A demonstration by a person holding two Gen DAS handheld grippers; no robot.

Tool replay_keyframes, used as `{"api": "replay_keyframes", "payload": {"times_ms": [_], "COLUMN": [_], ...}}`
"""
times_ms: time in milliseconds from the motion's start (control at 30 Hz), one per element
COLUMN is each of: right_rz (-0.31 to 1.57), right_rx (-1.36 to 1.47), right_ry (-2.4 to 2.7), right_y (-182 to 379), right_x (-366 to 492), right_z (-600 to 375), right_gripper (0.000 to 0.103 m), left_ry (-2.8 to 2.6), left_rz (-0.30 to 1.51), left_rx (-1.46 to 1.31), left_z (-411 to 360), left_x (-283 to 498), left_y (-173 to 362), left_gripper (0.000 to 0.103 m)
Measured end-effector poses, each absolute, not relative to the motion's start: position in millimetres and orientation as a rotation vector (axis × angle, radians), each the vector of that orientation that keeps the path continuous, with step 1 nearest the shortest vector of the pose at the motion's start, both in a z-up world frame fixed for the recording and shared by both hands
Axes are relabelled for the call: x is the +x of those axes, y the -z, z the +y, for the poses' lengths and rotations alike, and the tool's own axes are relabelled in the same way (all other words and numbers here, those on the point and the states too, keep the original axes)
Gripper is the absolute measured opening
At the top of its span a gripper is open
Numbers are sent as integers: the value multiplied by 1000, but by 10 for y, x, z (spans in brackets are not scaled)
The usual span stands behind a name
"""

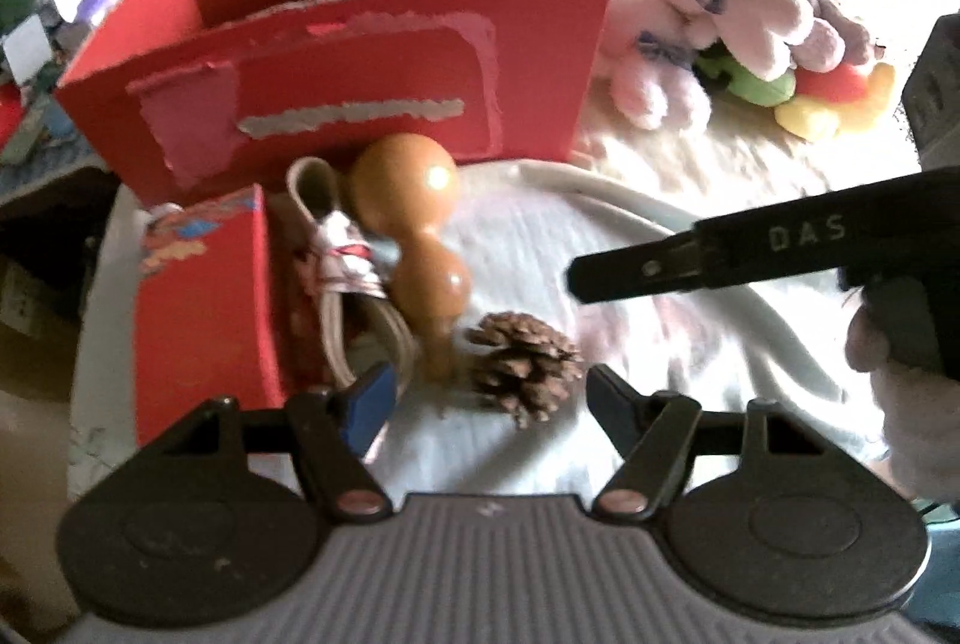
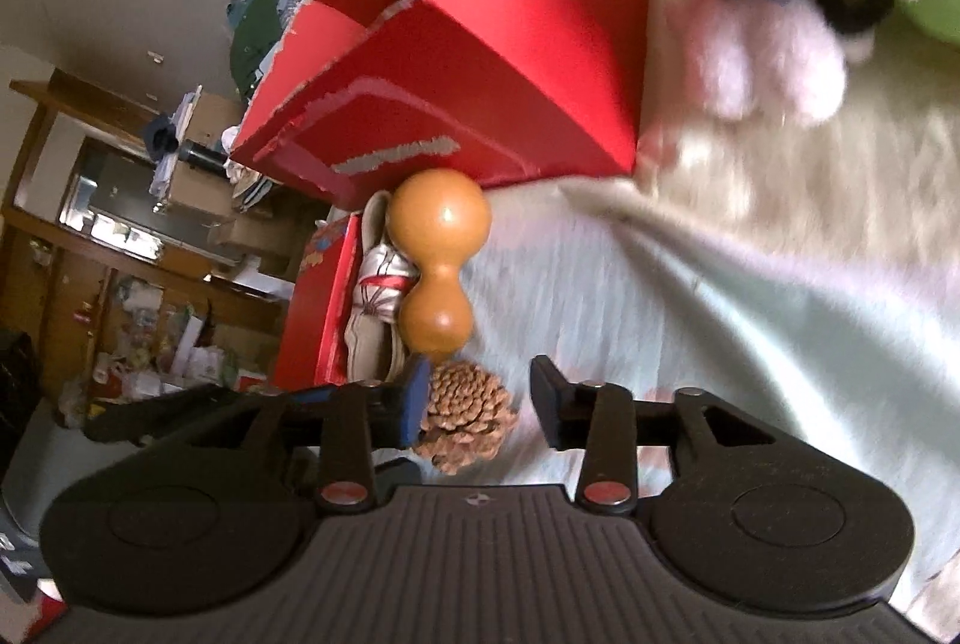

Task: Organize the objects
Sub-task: 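Move the right gripper down to the pine cone beside the gourd toy, then close the right gripper on the pine cone and lift it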

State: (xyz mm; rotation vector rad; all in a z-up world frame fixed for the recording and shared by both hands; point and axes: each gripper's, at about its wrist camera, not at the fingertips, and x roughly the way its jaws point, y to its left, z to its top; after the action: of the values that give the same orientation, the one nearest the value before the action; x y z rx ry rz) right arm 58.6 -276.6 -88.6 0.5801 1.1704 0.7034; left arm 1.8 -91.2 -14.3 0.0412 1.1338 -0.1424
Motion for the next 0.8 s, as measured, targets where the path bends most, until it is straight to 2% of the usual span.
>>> {"api": "replay_keyframes", "payload": {"times_ms": [100, 133, 233, 267, 433, 800], "right_rz": [1186, 1188, 1207, 1215, 1255, 1284], "right_rx": [590, 592, 613, 616, 642, 653], "right_ry": [-710, -713, -735, -738, -732, -764], "right_y": [903, 899, 926, 947, 1042, 1029], "right_x": [586, 584, 586, 590, 613, 612], "right_z": [-2743, -2737, -2706, -2696, -2700, -2769], "right_gripper": [45, 48, 56, 56, 57, 52], "left_ry": [137, 138, 149, 154, 171, 179], "left_rz": [1156, 1164, 1176, 1179, 1203, 1210], "left_rx": [24, 16, -14, -27, -67, -57], "left_z": [-909, -902, -886, -885, -889, -949], "left_x": [46, 56, 95, 116, 179, 196], "left_y": [226, 247, 290, 303, 384, 402], "left_gripper": [64, 60, 58, 58, 44, 42]}}
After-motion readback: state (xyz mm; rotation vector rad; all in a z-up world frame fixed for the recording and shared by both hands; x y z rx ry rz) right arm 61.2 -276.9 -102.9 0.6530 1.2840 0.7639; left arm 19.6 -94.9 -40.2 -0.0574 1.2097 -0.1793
